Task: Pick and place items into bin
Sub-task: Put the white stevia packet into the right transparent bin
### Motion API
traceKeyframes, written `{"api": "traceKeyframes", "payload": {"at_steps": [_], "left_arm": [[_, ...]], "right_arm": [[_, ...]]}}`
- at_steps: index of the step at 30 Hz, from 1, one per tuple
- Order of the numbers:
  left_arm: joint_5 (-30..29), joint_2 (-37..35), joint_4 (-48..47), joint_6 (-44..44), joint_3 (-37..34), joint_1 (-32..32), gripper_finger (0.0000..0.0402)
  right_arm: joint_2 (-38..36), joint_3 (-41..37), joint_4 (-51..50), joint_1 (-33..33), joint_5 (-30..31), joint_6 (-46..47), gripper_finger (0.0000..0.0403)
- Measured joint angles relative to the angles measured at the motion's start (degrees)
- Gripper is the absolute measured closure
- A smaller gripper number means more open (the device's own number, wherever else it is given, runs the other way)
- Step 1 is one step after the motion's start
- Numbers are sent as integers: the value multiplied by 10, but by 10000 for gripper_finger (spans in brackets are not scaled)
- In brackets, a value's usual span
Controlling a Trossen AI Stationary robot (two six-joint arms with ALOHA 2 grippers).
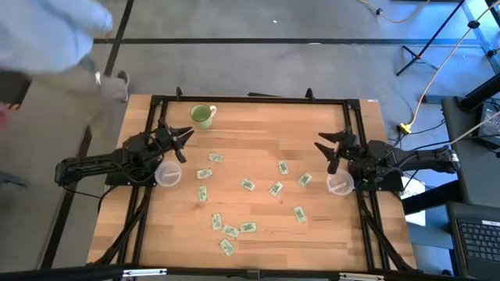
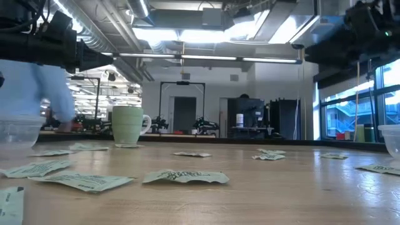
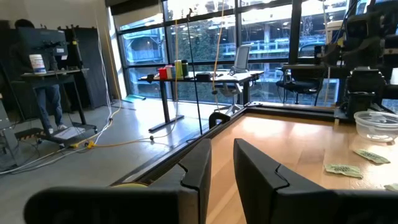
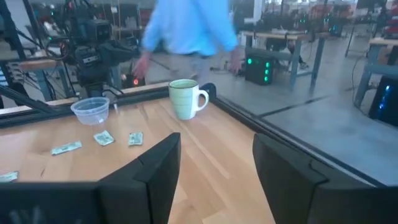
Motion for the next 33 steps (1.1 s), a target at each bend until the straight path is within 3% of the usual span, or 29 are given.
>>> {"api": "traceKeyframes", "payload": {"at_steps": [4,10,15,21,33], "left_arm": [[0,0,0,0,0,0,339],[0,0,0,0,0,0,339],[0,0,0,0,0,0,339],[0,0,0,0,0,0,339],[0,0,0,0,0,0,339]], "right_arm": [[121,87,-43,0,0,20,200],[323,274,-285,0,-2,182,226],[465,376,-447,0,-69,316,247],[589,391,-460,0,-177,350,251],[709,377,-479,0,-225,396,251]]}}
